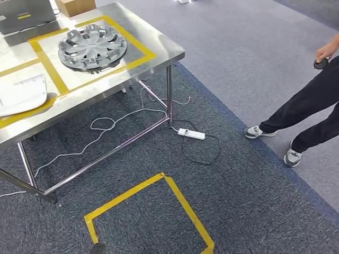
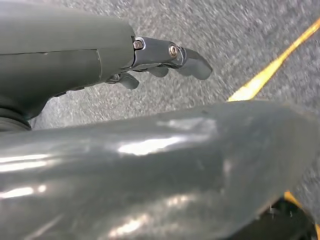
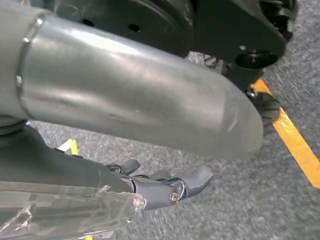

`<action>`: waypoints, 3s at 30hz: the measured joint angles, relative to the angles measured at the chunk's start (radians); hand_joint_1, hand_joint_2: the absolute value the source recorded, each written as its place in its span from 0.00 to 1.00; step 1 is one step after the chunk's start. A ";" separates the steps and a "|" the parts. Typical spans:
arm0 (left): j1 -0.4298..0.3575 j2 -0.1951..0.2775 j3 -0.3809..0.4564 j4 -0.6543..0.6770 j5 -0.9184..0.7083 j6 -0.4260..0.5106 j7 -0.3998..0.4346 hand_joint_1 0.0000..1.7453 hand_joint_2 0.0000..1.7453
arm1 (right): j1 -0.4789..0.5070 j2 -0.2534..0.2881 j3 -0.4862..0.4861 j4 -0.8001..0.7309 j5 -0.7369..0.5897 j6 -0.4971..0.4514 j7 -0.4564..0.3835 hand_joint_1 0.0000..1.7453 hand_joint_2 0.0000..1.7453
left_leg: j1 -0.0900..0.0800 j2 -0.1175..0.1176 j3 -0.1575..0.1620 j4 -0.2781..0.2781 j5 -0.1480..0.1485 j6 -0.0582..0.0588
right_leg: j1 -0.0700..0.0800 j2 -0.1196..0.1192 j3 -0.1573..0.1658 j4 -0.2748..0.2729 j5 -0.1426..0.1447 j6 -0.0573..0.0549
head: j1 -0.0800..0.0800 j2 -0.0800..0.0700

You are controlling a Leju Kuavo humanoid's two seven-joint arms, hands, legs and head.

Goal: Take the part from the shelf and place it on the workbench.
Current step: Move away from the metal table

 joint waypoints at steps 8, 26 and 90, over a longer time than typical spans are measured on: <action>0.002 -0.003 0.001 0.000 0.000 0.001 0.000 0.00 0.00 | 0.005 -0.001 0.000 0.000 0.000 0.002 0.000 0.00 0.00 | -0.003 0.047 0.006 -0.003 -0.001 0.021 | -0.002 -0.059 -0.119 0.256 -0.098 0.019 | 0.015 0.000; 0.002 -0.003 0.002 0.000 -0.004 0.000 0.000 0.00 0.00 | -0.001 -0.002 0.000 0.000 -0.001 0.002 -0.003 0.00 0.00 | 0.000 -0.011 -0.025 0.072 -0.019 -0.017 | 0.000 0.010 0.004 0.003 0.005 -0.025 | 0.006 0.000; -0.001 0.000 0.046 0.002 0.025 -0.080 -0.030 0.00 0.00 | -0.008 -0.003 0.000 0.000 0.000 0.010 0.002 0.00 0.00 | 0.000 -0.023 0.000 0.010 -0.006 -0.010 | 0.002 0.043 -0.010 0.007 0.015 -0.011 | 0.011 0.000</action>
